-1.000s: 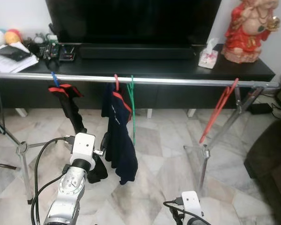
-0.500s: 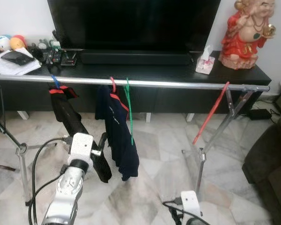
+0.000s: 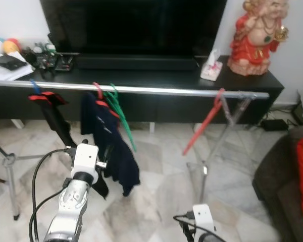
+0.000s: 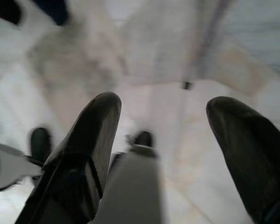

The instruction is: Hang hanger

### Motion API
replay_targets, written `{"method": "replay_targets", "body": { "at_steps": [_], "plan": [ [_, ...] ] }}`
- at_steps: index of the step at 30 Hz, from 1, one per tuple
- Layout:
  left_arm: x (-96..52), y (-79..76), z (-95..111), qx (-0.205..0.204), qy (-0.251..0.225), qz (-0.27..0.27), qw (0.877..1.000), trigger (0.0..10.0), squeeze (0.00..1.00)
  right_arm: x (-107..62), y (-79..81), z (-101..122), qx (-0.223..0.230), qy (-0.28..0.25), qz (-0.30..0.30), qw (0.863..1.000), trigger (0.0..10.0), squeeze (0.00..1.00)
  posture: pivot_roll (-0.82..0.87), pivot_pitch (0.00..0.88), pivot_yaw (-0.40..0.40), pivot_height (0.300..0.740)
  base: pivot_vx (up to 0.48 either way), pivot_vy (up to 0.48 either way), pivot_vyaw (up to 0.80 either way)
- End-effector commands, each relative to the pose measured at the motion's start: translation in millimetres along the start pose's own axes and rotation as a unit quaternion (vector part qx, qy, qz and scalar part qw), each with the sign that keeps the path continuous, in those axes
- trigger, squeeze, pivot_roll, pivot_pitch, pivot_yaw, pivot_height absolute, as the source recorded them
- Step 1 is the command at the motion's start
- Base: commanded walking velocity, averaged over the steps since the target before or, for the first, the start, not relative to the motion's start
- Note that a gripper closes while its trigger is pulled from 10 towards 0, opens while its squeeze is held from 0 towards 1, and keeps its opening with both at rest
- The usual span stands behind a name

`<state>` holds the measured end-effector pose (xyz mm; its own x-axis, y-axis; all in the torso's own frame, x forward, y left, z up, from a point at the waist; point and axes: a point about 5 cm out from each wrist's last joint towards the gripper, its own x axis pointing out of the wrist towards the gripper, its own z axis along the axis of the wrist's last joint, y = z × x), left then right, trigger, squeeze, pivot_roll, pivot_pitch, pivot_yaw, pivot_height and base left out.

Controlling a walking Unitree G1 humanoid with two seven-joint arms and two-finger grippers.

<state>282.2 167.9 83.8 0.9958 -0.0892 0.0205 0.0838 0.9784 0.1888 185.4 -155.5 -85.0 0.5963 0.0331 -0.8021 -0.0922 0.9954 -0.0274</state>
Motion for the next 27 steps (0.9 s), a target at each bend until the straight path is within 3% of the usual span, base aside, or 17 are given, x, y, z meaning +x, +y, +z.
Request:
{"method": "replay_targets", "body": {
  "at_steps": [1,15,21,27],
  "plan": [
    [-0.3,7.1,-0.3,0.008,0.004,0.009,1.0,10.0,0.0,0.3,1.8,0.6,0.001,0.001,0.001,1.0,10.0,0.0,-0.03,0.04,-0.048,0.74,0.0,0.0,0.0],
    [1.3,11.5,1.8,0.002,0.002,0.026,1.0,10.0,0.0,0.3,2.2,1.1,0.002,-0.002,0.002,1.0,10.0,0.0,-0.03,0.04,-0.045,0.74,0.0,0.0,0.0],
    [1.5,12.5,1.7,0.002,0.002,0.027,1.0,10.0,0.0,0.4,0.4,1.7,-0.025,-0.003,-0.011,1.0,10.0,0.0,-0.03,0.034,-0.043,0.74,0.0,0.0,0.08],
    [1.9,12.8,1.5,0.001,0.002,0.026,1.0,10.0,0.0,0.2,0.7,-0.2,-0.02,0.005,-0.013,1.0,10.0,0.0,-0.03,0.03,-0.042,0.74,0.24,0.0,0.29]
  ]
}}
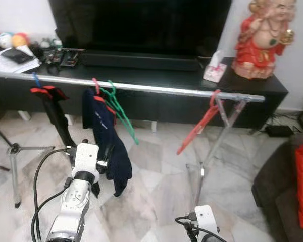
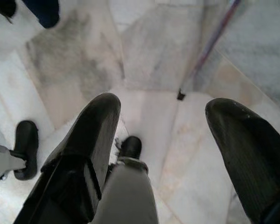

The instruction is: Hang hanger

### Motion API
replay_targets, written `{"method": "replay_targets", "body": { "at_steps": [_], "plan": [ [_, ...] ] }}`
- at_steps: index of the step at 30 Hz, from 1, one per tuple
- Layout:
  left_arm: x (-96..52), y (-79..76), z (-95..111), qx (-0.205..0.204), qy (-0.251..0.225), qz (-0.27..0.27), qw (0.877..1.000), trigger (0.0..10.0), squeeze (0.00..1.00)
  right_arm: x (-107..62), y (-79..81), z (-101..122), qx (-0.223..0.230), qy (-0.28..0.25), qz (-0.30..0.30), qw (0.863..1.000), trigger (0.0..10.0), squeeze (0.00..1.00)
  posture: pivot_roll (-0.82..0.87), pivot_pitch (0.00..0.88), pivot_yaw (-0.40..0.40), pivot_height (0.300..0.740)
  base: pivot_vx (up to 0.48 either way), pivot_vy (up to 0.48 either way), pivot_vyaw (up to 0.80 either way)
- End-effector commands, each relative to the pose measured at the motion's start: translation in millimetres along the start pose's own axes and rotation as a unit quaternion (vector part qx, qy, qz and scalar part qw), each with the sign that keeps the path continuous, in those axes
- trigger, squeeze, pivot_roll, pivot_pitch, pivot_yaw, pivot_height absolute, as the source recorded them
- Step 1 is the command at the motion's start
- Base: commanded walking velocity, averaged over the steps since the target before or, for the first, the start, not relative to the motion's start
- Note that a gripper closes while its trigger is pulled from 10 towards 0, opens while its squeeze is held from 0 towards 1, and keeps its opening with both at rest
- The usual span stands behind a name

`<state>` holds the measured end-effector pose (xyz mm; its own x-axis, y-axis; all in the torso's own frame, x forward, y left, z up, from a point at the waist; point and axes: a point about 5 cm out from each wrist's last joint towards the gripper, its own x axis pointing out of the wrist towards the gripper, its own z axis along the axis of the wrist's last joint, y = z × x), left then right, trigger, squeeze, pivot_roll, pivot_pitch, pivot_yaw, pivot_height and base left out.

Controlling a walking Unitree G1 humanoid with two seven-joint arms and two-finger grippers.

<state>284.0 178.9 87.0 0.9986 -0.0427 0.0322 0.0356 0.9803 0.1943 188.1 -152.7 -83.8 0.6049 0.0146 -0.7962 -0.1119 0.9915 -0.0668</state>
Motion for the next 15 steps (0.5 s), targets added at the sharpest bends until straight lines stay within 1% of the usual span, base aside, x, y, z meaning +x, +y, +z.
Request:
{"method": "replay_targets", "body": {
  "at_steps": [1,15],
  "plan": [
    [1.0,0.9,0.4,-0.003,0.003,0.002,1.0,10.0,0.0,-0.5,-1.8,-3.6,0.0,0.01,-0.004,1.0,10.0,0.0,-0.03,0.027,-0.041,0.74,0.0,0.0,0.0],
    [1.1,-1.6,0.9,-0.006,0.001,-0.003,1.0,10.0,0.0,-0.4,-1.6,-3.8,0.0,0.012,-0.004,1.0,10.0,0.0,-0.03,0.033,-0.043,0.74,0.249,0.0,0.0]
  ]
}}
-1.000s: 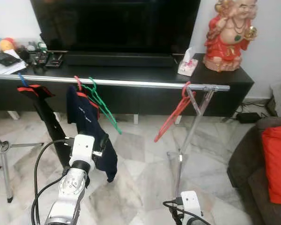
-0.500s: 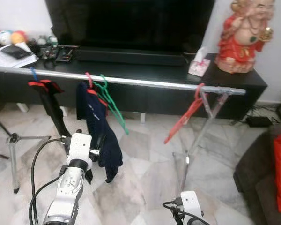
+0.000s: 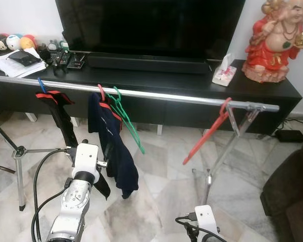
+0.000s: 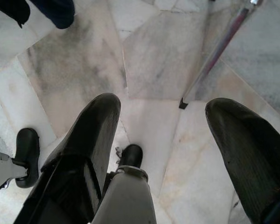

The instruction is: Hang hanger

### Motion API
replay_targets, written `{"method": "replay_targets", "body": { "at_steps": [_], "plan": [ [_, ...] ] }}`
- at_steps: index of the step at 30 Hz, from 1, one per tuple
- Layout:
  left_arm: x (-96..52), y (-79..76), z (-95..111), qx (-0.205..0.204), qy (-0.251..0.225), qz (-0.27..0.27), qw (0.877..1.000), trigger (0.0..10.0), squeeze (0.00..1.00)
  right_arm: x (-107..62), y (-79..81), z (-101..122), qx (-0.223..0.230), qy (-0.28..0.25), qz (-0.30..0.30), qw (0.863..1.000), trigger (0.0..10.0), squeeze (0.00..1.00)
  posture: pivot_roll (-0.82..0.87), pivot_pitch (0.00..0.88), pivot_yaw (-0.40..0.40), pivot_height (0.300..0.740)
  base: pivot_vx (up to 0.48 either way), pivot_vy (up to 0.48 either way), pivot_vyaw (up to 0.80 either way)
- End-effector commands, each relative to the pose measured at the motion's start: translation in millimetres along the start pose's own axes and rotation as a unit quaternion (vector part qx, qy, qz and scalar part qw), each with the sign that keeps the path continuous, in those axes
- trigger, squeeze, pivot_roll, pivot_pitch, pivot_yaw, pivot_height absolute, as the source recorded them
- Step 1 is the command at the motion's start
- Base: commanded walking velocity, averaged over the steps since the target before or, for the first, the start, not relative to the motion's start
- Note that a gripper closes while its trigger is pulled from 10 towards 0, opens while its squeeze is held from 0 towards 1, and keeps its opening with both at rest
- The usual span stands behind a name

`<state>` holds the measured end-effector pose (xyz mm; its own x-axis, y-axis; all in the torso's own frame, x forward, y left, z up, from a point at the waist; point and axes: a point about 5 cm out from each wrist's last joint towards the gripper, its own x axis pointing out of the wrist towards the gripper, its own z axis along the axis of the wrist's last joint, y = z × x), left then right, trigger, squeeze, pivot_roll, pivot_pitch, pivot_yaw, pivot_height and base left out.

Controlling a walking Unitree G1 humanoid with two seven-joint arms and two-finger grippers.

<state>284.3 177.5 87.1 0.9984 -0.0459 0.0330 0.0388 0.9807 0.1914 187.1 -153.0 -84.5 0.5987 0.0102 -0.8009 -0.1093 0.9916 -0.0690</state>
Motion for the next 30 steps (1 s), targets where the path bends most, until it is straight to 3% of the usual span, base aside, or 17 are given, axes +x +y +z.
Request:
{"method": "replay_targets", "body": {
  "at_steps": [1,30],
  "plan": [
    [0.7,-0.4,0.5,-0.005,0.002,-0.001,1.0,10.0,0.0,-0.3,-1.4,-2.5,0.0,0.008,-0.002,1.0,10.0,0.0,-0.03,0.033,-0.043,0.74,0.262,0.0,0.0],
    [-0.1,-3.5,0.9,-0.012,0.001,-0.018,1.0,10.0,0.0,-0.1,-1.0,-1.7,0.001,0.008,0.0,1.0,10.0,0.0,-0.03,0.041,-0.043,0.74,0.317,0.0,0.0]
  ]
}}
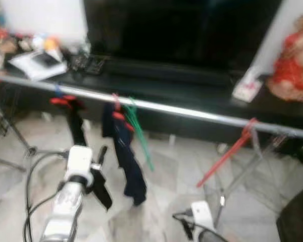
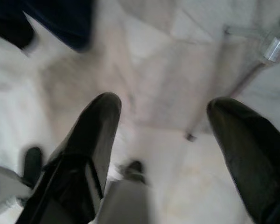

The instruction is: Hang hanger

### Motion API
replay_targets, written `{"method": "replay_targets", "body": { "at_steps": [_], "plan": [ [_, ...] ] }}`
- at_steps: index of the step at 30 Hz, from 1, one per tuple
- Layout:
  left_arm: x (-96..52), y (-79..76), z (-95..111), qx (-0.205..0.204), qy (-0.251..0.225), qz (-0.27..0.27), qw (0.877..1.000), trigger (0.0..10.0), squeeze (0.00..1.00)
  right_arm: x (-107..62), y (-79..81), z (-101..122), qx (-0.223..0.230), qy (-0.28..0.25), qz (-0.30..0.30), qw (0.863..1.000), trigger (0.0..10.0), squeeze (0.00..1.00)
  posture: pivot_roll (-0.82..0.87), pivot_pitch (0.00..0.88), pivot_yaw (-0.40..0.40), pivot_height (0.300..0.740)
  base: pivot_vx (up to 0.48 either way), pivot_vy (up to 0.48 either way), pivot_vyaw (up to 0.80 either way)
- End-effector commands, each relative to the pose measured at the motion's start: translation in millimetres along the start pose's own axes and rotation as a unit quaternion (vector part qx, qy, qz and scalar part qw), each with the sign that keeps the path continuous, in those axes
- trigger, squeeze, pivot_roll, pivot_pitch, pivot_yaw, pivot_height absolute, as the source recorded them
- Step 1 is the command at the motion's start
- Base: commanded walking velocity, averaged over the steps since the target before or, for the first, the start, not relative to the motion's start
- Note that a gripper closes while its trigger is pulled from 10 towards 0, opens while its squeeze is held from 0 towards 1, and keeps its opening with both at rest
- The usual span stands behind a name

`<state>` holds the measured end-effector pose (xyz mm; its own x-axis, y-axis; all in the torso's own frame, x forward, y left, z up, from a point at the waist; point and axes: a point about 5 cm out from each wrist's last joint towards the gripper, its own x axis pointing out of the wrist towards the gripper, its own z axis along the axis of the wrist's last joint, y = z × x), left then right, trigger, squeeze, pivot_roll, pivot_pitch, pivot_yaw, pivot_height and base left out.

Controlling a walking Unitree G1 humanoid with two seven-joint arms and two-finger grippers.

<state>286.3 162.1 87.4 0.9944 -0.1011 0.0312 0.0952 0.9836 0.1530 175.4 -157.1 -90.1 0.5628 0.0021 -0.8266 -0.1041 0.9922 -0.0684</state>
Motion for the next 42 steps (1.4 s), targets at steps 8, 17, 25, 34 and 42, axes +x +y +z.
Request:
{"method": "replay_targets", "body": {
  "at_steps": [8,17,25,34,42],
  "plan": [
    [-4.6,10.0,-2,0.009,0.004,0.003,1.0,10.0,0.0,2.0,1.5,12,-0.001,-0.014,0.002,1.0,10.0,0.0,-0.03,0.042,-0.043,0.74,0.365,0.0,0.0],
    [-6.6,7.2,-8,0.011,0.033,-0.015,0.999,10.0,0.0,2.0,1.8,12,-0.001,-0.014,0.002,1.0,10.0,0.0,-0.03,0.042,-0.042,0.74,0.118,0.0,0.0],
    [-7.3,4.9,-15,-0.017,0.071,-0.021,0.997,10.0,0.0,2.0,1.9,12,-0.001,-0.014,0.003,1.0,10.0,0.0,-0.02,0.041,-0.04,0.74,0.0,0.0,0.0],
    [0.0,2.8,1,-0.009,0.096,-0.056,0.994,10.0,0.0,2.0,2.4,12,-0.001,-0.014,0.004,1.0,10.0,0.0,-0.03,0.034,-0.037,0.74,0.0,0.0,0.0],
    [-3.2,12.0,3,0.014,0.175,-0.032,0.984,10.0,0.0,1.9,3.1,11,-0.001,-0.013,0.008,1.0,10.0,0.0,-0.02,0.023,-0.035,0.74,0.0,0.0,0.0]
  ]
}}
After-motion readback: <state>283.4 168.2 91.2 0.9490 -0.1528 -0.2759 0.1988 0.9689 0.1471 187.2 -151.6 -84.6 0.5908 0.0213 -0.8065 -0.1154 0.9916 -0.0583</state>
